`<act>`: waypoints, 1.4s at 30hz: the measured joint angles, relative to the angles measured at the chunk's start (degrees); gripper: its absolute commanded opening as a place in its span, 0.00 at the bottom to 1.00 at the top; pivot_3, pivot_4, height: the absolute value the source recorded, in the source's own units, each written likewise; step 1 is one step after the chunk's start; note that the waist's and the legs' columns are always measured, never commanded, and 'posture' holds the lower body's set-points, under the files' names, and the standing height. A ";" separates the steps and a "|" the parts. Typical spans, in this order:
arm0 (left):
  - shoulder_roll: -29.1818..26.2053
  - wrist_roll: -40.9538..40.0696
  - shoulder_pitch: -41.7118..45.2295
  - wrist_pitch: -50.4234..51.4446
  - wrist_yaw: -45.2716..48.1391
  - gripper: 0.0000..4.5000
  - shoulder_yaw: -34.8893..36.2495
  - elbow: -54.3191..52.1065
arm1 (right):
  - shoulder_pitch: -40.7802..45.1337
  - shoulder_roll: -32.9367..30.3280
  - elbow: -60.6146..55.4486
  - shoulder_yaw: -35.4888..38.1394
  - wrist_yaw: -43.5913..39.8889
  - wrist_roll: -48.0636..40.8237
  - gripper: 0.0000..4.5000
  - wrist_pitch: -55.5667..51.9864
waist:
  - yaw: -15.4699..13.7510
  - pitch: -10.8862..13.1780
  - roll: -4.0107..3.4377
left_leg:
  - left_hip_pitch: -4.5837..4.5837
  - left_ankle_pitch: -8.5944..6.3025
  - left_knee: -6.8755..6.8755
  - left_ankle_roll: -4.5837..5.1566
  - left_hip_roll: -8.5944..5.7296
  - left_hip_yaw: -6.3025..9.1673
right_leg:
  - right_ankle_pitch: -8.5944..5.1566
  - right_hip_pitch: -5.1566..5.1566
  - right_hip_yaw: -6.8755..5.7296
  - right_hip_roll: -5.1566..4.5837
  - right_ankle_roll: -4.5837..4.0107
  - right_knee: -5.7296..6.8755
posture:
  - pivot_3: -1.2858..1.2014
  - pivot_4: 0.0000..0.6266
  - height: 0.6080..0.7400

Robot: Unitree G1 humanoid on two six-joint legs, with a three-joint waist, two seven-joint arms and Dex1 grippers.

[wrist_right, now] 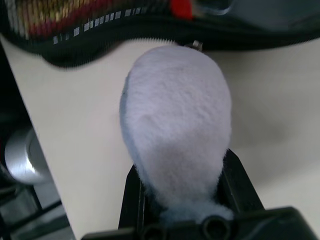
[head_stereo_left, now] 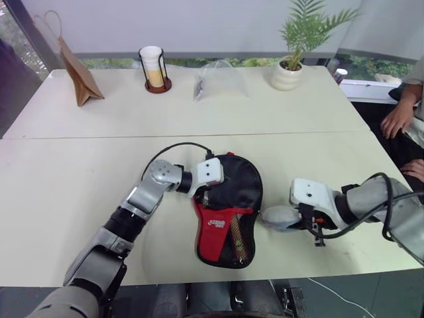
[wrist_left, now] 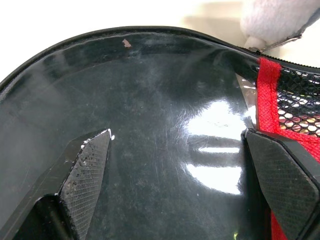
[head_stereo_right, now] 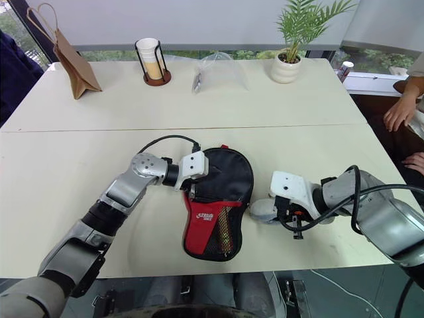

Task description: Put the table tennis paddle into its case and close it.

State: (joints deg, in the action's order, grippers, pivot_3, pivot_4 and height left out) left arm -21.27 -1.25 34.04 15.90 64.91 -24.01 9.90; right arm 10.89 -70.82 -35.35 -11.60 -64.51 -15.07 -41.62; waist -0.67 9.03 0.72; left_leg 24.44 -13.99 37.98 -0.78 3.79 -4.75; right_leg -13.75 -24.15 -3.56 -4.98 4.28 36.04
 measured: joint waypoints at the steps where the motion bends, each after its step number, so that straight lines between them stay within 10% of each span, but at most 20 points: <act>1: 0.00 0.00 -0.01 0.01 0.03 1.00 -0.04 -0.02 | -0.42 -0.09 0.00 0.21 -0.06 0.18 0.01 0.75 | -0.01 0.00 0.00 | 0.00 0.00 0.00 0.00 0.00 0.00 | 0.00 0.00 0.00 0.00 0.00 0.00 | 0.52 0.24 1.00; 12: 0.01 -0.01 -0.07 0.05 0.35 1.00 -0.49 -0.19 | -3.83 -1.57 -0.33 0.96 -0.62 2.73 0.01 7.13 | -0.08 -0.07 0.02 | -0.05 0.00 0.00 0.00 0.00 0.02 | -0.01 0.07 -0.01 -0.01 0.01 -0.03 | 0.52 0.24 1.00; 26: -0.47 0.00 -0.69 0.74 -0.10 1.00 -0.83 -0.34 | 2.74 18.25 -7.84 7.01 8.06 -20.14 0.01 -46.09 | -0.03 -1.07 0.40 | -0.08 -0.04 -0.06 0.05 0.03 0.12 | -0.06 0.09 -0.06 0.00 -0.11 -0.01 | 0.52 0.24 1.00; 42: -0.57 0.01 -1.62 1.34 -1.12 1.00 -1.23 -2.13 | 1.51 12.69 -6.23 8.20 18.24 -38.15 0.01 -50.31 | -0.03 -1.09 0.39 | -0.08 -0.07 -0.10 0.10 0.01 0.11 | -0.08 0.07 -0.06 -0.06 -0.10 -0.08 | 0.52 0.24 1.00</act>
State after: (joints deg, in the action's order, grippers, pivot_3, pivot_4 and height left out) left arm -21.84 -1.23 32.42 17.24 63.79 -25.24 7.77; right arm 12.41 -58.13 -41.58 -3.41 -46.27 -53.22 -91.93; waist -0.70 7.94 1.11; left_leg 24.36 -14.07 37.87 -0.68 3.80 -4.64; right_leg -13.83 -24.08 -3.62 -5.04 4.18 35.96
